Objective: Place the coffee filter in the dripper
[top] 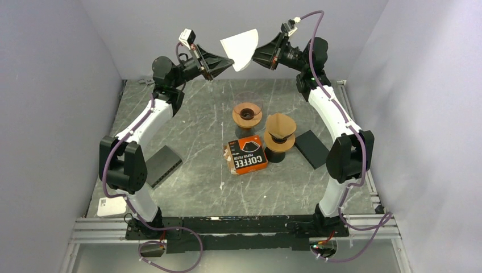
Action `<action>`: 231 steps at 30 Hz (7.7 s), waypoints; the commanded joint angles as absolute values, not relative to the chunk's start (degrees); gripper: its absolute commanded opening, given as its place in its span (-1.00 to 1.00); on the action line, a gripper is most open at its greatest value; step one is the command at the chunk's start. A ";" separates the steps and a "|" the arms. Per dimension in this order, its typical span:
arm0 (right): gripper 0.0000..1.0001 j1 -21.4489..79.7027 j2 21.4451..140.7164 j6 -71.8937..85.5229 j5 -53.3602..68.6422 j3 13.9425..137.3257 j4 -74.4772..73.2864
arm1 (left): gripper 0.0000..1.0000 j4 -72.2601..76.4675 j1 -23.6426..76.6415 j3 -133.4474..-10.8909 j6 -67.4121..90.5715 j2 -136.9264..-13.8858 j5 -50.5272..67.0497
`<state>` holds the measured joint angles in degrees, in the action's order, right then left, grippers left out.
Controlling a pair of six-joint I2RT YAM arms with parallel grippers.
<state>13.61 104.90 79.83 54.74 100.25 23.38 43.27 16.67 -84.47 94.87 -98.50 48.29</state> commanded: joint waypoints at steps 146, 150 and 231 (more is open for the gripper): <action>0.11 7.04 101.53 20.39 37.62 117.45 -64.28 | -0.87 -54.50 46.63 -131.62 6.05 -114.72 -8.38; 0.17 8.45 100.98 19.64 37.73 116.84 -63.05 | -1.00 -53.79 46.46 -132.40 9.31 -113.78 -9.26; 0.12 18.18 113.07 13.86 22.62 128.38 -68.77 | -1.00 -47.06 33.13 -116.98 44.48 -102.30 3.25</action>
